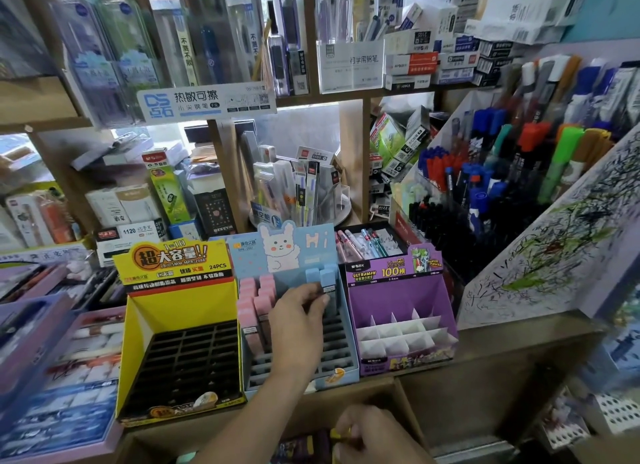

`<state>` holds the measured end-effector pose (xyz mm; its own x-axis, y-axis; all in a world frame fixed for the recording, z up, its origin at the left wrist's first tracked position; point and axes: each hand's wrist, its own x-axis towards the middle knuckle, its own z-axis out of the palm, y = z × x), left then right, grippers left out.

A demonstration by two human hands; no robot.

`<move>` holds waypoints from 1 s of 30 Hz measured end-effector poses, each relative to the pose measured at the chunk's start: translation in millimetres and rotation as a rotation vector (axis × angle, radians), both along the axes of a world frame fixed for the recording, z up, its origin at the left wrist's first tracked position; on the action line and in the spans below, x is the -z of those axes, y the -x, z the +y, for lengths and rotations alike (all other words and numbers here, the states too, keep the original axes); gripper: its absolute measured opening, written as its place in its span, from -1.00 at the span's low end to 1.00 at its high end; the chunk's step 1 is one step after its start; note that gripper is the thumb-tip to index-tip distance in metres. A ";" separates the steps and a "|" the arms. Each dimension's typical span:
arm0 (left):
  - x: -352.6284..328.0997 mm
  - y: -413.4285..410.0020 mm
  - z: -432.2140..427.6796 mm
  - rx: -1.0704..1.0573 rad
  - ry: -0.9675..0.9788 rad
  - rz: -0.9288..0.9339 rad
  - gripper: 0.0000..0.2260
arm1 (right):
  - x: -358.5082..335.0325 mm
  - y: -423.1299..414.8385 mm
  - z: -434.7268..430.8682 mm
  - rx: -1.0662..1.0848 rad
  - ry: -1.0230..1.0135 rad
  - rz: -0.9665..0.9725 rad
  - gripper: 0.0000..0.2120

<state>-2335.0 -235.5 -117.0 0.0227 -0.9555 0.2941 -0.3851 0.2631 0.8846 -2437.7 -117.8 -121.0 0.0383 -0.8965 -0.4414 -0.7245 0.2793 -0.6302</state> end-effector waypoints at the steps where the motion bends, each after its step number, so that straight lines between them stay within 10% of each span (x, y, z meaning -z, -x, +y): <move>1: 0.6 0.9 -0.1 0.002 -0.008 -0.002 -0.79 | 0.8 -0.8 1.4 0.001 0.005 0.002 -0.69; 30: 15.3 -116.4 101.3 0.099 -0.183 -0.098 -0.83 | 43.1 -8.5 15.6 0.054 0.120 -0.088 -0.96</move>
